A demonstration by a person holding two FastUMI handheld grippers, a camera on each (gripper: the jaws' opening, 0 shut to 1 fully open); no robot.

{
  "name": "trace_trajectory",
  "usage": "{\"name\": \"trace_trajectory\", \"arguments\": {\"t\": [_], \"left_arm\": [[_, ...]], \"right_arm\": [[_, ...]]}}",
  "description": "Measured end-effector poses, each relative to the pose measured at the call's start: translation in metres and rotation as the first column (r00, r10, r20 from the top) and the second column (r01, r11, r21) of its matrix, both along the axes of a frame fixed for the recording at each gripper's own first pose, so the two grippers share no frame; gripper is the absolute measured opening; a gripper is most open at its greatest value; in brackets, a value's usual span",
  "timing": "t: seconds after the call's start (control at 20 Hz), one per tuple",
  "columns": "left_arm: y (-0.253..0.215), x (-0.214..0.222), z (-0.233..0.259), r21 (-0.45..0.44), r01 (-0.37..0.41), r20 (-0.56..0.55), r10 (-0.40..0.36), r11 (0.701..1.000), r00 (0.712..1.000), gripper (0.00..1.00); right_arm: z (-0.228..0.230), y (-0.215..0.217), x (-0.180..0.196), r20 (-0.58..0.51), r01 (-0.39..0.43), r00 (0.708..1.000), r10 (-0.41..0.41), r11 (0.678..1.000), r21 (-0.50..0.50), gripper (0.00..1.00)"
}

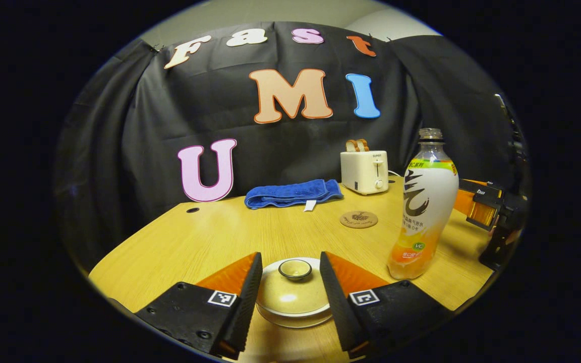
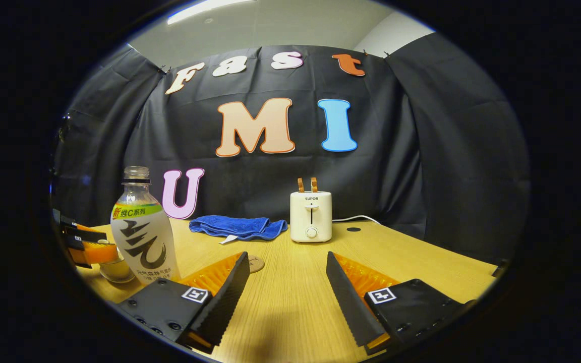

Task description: Open the teacup lid with one hand, grasp the water bottle and pour water into the teacup with the other hand; after pouring, place the water bottle on the coaster and then close the teacup lid.

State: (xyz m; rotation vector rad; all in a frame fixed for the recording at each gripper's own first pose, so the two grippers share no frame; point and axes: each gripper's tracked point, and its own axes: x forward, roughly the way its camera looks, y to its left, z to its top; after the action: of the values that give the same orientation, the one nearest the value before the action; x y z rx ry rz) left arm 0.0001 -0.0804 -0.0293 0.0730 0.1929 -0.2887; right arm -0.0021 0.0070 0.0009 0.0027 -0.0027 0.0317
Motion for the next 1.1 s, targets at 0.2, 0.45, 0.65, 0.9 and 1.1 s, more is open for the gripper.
{"name": "trace_trajectory", "arguments": {"t": [0.2, 0.45, 0.65, 0.9, 1.1], "left_arm": [[0.001, 0.002, 0.002, 0.007, -0.006, 0.006, 0.006, 1.000, 1.000, 0.49], [-0.002, 0.003, 0.003, 0.010, 0.007, 0.019, -0.007, 1.000, 1.000, 0.35], [-0.003, 0.004, 0.004, 0.012, 0.014, 0.028, -0.015, 1.000, 1.000, 0.25], [0.003, 0.005, 0.017, -0.004, -0.005, 0.073, 0.005, 1.000, 0.997, 0.23], [0.009, 0.004, 0.028, -0.012, -0.021, 0.112, 0.023, 1.000, 0.993, 0.23]], "right_arm": [[-0.001, 0.001, 0.001, 0.001, 0.000, 1.000, 0.000, 1.000, 0.000, 0.98], [0.000, 0.000, 0.001, 0.001, 0.000, 1.000, 0.000, 1.000, 0.001, 0.95], [-0.002, 0.003, 0.001, -0.004, -0.010, 1.000, 0.010, 1.000, 0.001, 0.99], [-0.002, 0.011, -0.005, -0.008, -0.047, 0.999, 0.047, 0.999, 0.004, 0.98], [-0.004, 0.030, -0.018, -0.025, -0.112, 0.993, 0.112, 0.994, 0.013, 0.95]]}}
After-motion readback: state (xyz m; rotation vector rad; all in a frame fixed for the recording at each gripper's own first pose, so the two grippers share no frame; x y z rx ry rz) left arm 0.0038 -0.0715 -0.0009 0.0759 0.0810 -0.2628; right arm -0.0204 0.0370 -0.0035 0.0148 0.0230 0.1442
